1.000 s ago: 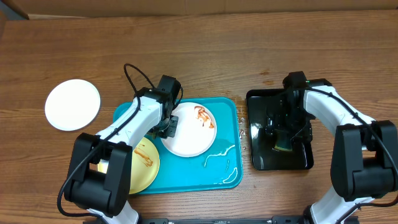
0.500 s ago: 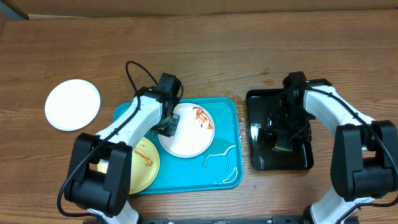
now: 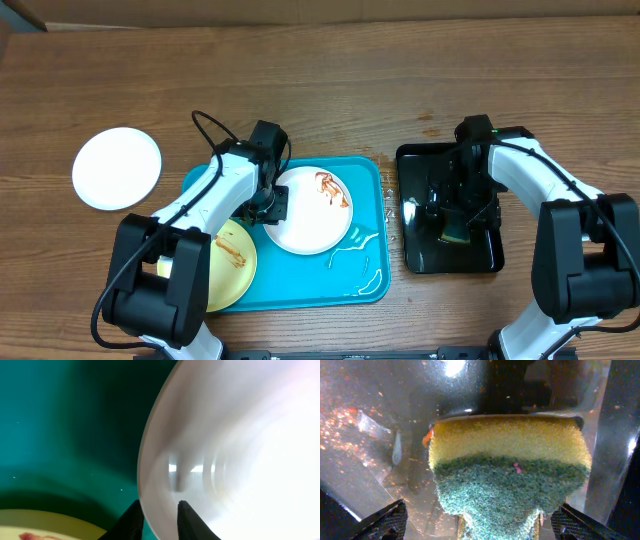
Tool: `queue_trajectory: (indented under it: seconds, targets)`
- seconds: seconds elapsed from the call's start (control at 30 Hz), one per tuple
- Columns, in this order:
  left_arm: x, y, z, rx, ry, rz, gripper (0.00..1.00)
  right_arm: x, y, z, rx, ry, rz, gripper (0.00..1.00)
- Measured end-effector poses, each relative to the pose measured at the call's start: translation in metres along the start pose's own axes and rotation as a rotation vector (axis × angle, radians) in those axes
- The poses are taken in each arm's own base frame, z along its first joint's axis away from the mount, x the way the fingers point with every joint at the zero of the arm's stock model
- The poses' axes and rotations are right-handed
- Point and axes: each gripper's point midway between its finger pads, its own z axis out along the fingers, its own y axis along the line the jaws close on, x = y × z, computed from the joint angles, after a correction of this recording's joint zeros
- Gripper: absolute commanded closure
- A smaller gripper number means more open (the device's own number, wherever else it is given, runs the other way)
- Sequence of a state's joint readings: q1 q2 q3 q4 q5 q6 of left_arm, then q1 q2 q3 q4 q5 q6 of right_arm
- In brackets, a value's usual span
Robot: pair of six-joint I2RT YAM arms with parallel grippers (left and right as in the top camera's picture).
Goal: Clean dirty plates on tray and stack at the side
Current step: 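Grasp the rim of the stained white plate with the left gripper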
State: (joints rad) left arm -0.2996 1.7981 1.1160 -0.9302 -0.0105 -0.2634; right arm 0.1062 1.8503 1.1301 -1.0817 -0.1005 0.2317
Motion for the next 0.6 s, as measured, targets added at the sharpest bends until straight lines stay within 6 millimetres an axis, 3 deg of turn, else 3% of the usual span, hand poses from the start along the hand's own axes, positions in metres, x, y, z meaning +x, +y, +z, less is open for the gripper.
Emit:
queue_trajectory:
  seconds: [0.13, 0.43, 0.5, 0.6]
  targets:
    - [0.002, -0.001, 0.0, 0.007, 0.007, -0.005, 0.83, 0.0, 0.0, 0.0, 0.0, 0.0, 0.0, 0.07]
    - [-0.001, -0.004, 0.003, 0.022, -0.01, -0.049, 0.82, 0.0, 0.0, 0.0, 0.0, 0.0, 0.0, 0.07]
    - [0.0, -0.004, 0.008, 0.024, -0.014, -0.064, 0.92, 0.0, 0.0, 0.0, 0.0, 0.0, 0.0, 0.07]
    - [0.003, -0.004, 0.011, 0.032, -0.009, -0.088, 0.96, 0.0, 0.0, 0.0, 0.0, 0.0, 0.0, 0.07]
